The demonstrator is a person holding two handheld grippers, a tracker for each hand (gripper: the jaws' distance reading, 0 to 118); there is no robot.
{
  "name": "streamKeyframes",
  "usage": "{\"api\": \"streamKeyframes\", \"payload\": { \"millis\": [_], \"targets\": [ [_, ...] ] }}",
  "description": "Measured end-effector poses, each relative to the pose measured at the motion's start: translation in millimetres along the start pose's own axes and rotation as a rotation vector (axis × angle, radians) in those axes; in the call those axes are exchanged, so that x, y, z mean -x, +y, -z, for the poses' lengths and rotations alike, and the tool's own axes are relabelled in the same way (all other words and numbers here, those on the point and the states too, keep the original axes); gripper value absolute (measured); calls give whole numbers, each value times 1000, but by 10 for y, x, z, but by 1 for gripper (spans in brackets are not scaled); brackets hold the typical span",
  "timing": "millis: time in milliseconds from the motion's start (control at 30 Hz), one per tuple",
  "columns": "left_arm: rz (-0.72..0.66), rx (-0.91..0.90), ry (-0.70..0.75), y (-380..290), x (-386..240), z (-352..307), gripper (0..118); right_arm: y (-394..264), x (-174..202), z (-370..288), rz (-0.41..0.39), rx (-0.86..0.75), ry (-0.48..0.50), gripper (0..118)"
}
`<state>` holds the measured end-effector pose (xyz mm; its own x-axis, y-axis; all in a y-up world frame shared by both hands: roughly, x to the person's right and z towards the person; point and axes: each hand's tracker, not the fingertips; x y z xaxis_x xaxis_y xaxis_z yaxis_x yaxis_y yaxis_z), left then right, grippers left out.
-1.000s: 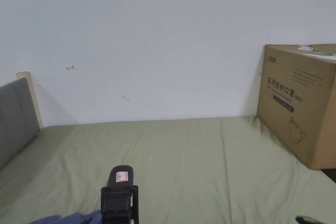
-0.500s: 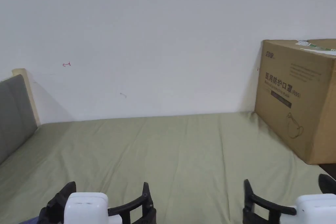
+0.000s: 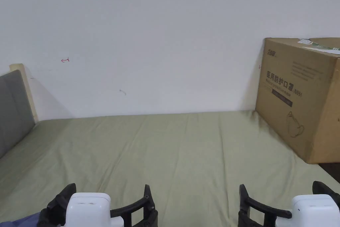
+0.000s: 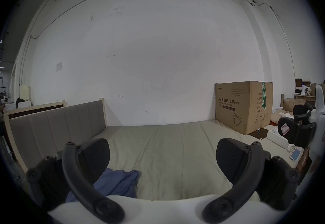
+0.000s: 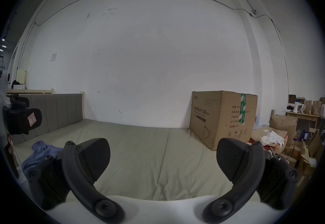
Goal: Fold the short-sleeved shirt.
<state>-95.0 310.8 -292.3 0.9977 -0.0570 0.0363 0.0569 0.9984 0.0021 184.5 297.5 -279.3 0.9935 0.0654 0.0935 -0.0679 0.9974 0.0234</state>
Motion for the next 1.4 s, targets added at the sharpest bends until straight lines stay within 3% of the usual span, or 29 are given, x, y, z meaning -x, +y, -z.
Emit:
{"api": "streamKeyframes", "payload": {
  "millis": [533, 600, 633, 667, 700, 733, 800, 900, 1200, 1300, 1400],
  "targets": [
    [-39, 23, -43, 18, 24, 19, 118, 98, -13, -17, -19, 61, -9, 118],
    [-49, 68, -40, 40, 29, 32, 117, 112, -48, -74, 30, 21, 64, 115],
    [-67, 15, -22, 19, 28, -16, 108, 118, -77, -110, 64, -10, 92, 104],
    [-51, -19, 6, 15, 26, -55, 73, 127, -86, -120, 75, -14, 78, 62],
    [-18, -23, 33, 32, 8, -52, 29, 142, -86, -98, 68, 8, 41, 16],
    [25, 2, 64, 47, -4, -25, 0, 136, -118, -80, 81, 24, 23, 1],
    [4, -12, 35, 48, 19, -37, 0, 134, -222, -36, 148, 63, 82, 1],
    [3, 1, 13, 52, 17, -28, 0, 109, -244, 7, 126, 82, 25, 1],
    [17, 28, 39, -7, 32, 38, 0, 100, -200, 3, 99, 88, 35, 1],
    [0, 60, 65, 2, 288, -18, 0, 111, -35, 85, 84, 100, 87, 0],
    [-8, 91, 155, -16, 740, -201, 0, 110, 259, 195, 123, 120, 179, 0]
  ]
}}
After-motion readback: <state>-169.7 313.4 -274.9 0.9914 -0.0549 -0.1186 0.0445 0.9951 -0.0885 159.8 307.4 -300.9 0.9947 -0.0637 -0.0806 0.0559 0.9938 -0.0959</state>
